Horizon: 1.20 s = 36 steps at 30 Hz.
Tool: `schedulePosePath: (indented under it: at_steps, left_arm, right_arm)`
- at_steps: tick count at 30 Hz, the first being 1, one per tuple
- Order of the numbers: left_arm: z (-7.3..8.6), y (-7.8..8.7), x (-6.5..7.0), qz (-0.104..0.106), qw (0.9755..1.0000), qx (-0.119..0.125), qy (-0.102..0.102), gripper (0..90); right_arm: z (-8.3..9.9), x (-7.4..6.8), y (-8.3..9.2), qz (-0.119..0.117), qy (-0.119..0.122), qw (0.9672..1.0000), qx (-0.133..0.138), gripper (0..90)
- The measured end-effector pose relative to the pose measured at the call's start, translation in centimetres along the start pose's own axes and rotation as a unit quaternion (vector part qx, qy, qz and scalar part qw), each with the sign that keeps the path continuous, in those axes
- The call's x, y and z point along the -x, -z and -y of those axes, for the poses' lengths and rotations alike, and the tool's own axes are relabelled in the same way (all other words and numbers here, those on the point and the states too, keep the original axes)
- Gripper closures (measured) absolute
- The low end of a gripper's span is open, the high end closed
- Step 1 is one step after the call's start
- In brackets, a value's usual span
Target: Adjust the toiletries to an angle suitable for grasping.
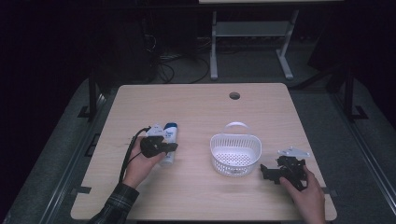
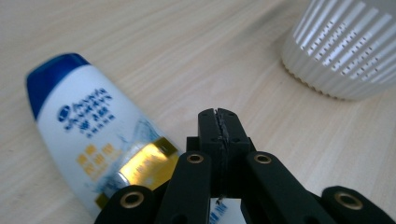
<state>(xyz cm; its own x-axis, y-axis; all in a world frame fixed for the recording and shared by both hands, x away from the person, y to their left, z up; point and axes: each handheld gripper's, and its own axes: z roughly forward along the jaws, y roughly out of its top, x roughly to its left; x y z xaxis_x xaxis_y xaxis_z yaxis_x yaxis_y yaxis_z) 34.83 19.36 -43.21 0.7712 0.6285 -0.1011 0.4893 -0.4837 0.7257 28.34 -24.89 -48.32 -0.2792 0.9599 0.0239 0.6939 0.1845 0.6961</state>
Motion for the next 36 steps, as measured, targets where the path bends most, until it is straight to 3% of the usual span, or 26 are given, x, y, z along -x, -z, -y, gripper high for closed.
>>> schedulePosePath:
  at_steps: [6,13,27,36]
  left_arm:
    - [0.8,-0.3,0.7,0.009,0.9999,-0.010,-0.001,90.0]
    - [1.0,-0.6,0.9,0.007,0.9997,-0.024,-0.007,89.9]
    - [1.7,-0.1,0.7,-0.011,0.9992,-0.036,-0.014,89.8]
    - [2.5,1.1,-0.1,-0.028,0.9990,-0.036,-0.006,89.9]
  right_arm:
    - [0.0,0.0,0.0,0.000,0.001,1.0000,0.000,0.0]
    - [0.0,0.0,0.0,0.000,0.001,1.0000,0.000,0.0]
    - [0.0,0.0,0.0,0.000,0.001,1.0000,0.000,0.0]
    - [0.0,0.0,0.0,0.000,0.001,1.0000,0.000,0.0]
